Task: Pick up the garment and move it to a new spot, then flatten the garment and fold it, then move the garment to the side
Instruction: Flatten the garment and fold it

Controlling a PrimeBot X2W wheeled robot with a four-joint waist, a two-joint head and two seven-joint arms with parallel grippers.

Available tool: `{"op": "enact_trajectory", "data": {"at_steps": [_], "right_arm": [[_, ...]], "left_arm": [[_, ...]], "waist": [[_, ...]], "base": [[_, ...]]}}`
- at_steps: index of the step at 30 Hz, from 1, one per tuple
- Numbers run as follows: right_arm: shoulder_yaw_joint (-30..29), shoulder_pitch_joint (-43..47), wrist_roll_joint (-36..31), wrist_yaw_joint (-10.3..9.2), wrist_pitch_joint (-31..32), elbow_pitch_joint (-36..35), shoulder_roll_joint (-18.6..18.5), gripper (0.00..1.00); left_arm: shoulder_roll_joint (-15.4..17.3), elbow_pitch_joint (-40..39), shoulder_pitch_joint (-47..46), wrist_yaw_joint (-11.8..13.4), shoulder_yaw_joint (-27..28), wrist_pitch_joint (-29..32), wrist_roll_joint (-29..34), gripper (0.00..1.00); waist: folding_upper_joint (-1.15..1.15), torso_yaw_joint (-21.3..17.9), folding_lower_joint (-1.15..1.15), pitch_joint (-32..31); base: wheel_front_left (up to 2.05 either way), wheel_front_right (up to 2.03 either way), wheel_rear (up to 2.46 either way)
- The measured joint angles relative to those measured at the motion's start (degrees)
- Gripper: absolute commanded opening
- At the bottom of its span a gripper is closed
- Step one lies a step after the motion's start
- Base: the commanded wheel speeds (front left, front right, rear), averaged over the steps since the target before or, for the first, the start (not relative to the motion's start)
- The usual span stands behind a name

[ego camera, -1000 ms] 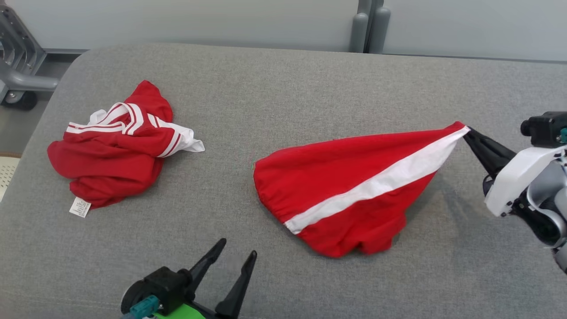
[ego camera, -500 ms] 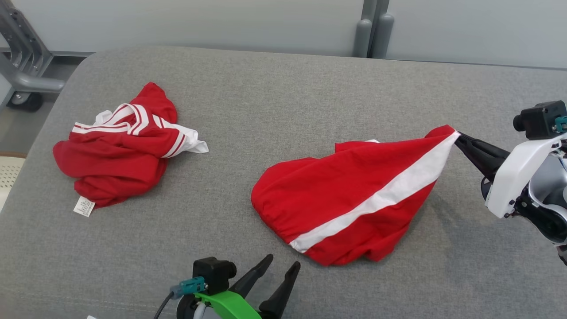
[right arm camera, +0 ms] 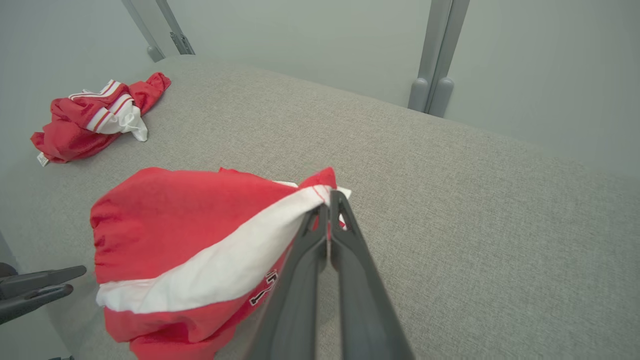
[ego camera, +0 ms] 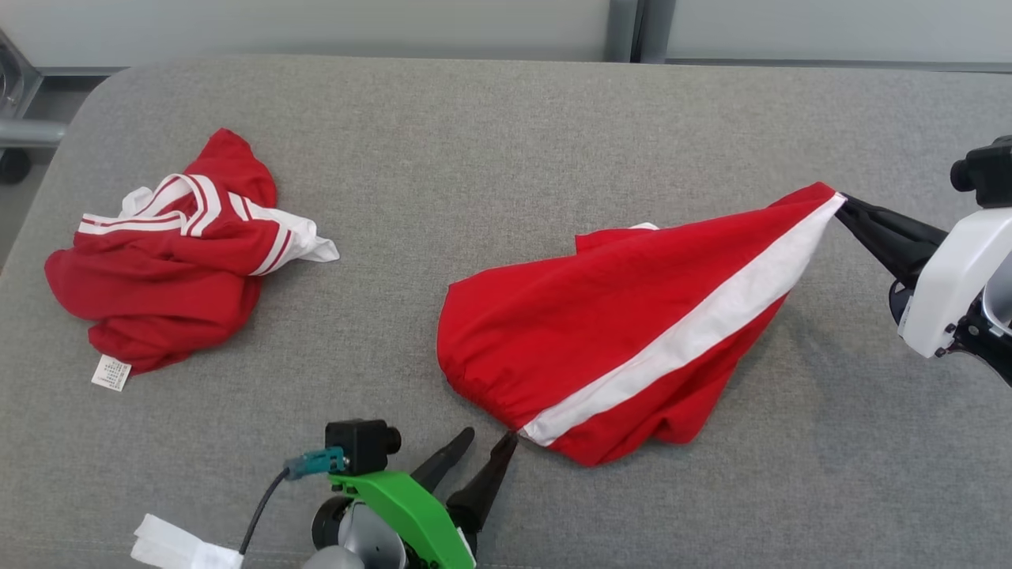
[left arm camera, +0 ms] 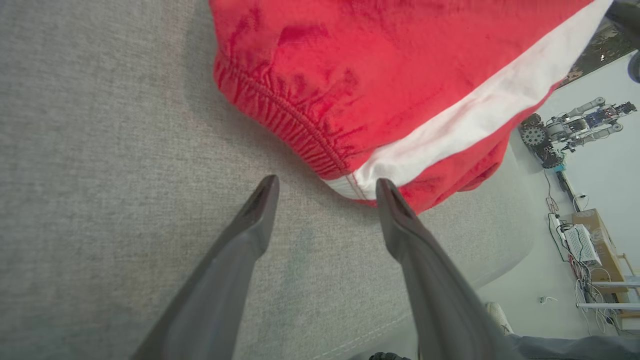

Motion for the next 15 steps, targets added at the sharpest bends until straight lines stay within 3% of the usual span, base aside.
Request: {"op": "enact_trajectory", "data": {"at_steps": [6, 15], "right_arm": [[-0.2, -0.6, 0.0, -0.1, 0.5, -0.9, -0.4, 0.0], [-0.3, -0.6, 0.3, -0.66, 1.8, -2.3, -0.9, 0.0]], "left_arm": [[0.0, 0.9, -3.1, 0.0, -2.4, 0.7, -6.3, 1.0], [0.1, 2.7, -5.0, -0.1, -7.0, 0.4, -10.3, 1.0]], "waist": [[0.0, -0.4, 0.0, 1.7], [0.0, -0.3, 0.0, 2.5]], "base": [[0.0, 0.0, 0.0], [0.0, 0.0, 0.0]]}}
